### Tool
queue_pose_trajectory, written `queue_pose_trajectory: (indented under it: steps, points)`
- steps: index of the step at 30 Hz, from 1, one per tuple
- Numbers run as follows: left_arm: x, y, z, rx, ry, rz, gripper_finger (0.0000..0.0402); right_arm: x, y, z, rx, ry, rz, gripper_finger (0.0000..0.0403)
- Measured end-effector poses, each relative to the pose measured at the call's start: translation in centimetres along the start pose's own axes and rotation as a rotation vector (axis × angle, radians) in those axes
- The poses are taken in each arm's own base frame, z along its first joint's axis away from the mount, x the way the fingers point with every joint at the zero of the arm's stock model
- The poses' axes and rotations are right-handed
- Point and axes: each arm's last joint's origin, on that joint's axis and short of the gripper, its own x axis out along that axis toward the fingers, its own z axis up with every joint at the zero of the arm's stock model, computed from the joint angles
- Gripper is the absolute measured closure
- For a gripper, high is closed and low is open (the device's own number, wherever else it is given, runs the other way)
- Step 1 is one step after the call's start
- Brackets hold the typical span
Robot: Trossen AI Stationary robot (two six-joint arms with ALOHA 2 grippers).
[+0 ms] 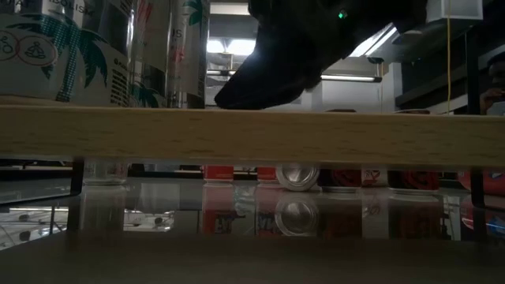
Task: Place canned beverage on shelf
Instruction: Put the left silver soda can on the shelf
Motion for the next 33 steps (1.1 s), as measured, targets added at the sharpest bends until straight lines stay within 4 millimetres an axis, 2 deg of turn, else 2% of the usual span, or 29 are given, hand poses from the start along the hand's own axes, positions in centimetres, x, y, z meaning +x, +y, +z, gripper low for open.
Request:
queue_pose_trajectory:
  steps: [8, 19, 28, 33]
  points:
    - [0.0, 0.0, 0.0, -0.001, 0.000, 0.000, 0.0024, -3.4, -0.7, 1.9, -0.001, 0.001, -0.001, 0.0116]
    - [0.0, 0.0, 0.0, -0.002, -0.001, 0.014, 0.0024, -9.6, -2.1, 5.0, 0.018, -0.074, 0.011, 0.0116]
    - [0.0, 0.4, 0.0, -0.049, -0.017, 0.135, 0.0024, -14.5, -3.4, 6.6, -0.029, -0.158, -0.003, 0.0116]
    - [-0.1, 0.7, 0.1, -0.111, -0.038, 0.254, 0.0024, -16.3, -4.0, 7.0, -0.043, -0.188, -0.041, 0.0116]
